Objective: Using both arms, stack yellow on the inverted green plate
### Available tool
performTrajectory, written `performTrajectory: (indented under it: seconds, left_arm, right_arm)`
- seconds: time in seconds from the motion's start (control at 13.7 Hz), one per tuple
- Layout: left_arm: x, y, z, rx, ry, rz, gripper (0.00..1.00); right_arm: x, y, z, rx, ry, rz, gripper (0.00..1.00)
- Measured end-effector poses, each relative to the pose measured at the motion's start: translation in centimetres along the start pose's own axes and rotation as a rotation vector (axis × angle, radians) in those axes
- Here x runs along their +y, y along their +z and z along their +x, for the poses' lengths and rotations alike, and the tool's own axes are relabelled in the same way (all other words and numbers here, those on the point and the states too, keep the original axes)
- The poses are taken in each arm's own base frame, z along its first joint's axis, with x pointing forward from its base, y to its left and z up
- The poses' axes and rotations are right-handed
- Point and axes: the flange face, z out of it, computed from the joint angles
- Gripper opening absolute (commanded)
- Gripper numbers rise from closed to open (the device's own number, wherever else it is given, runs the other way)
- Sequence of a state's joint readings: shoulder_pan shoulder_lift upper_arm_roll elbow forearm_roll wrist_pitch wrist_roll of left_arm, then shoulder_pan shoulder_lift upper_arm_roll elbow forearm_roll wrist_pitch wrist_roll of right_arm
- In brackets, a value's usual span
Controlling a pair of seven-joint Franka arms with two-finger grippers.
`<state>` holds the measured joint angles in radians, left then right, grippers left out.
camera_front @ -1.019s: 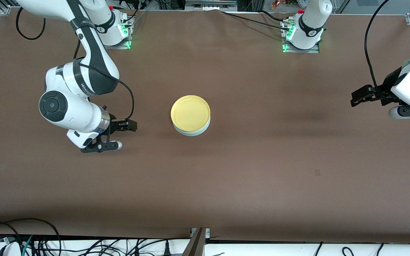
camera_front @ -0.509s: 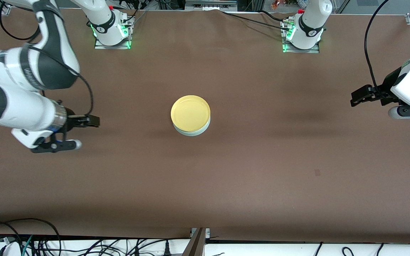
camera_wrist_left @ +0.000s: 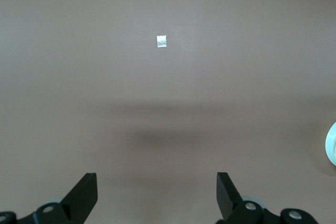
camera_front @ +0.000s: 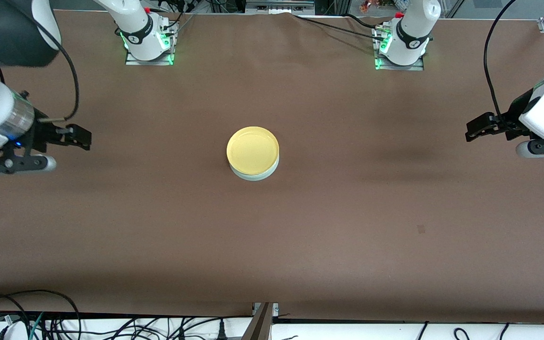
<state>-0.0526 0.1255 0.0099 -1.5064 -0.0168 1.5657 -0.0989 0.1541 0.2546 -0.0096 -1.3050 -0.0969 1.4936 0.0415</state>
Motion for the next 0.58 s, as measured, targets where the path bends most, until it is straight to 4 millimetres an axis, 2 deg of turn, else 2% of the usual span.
performTrajectory:
  seconds: [0.15,0.29,0.44,0.58]
  left_arm:
    - [0.0,0.0,0.0,0.000,0.000,0.000,1.00]
    - [0.0,0.0,0.0,0.000,0.000,0.000,1.00]
    - [0.0,0.0,0.0,0.001,0.000,0.000,1.00]
    - [0.0,0.0,0.0,0.001,0.000,0.000,1.00]
  right_arm:
    - [1.3,-2.9,-2.2,0.039,0.018,0.001,1.00]
    - [3.4,-4.1,-4.0,0.047,0.048,0.016,1.00]
    - [6.1,-3.6,-4.9,0.030,0.079,0.069,1.00]
    - [7.9,-2.6,-5.4,-0.010,0.097,0.090,1.00]
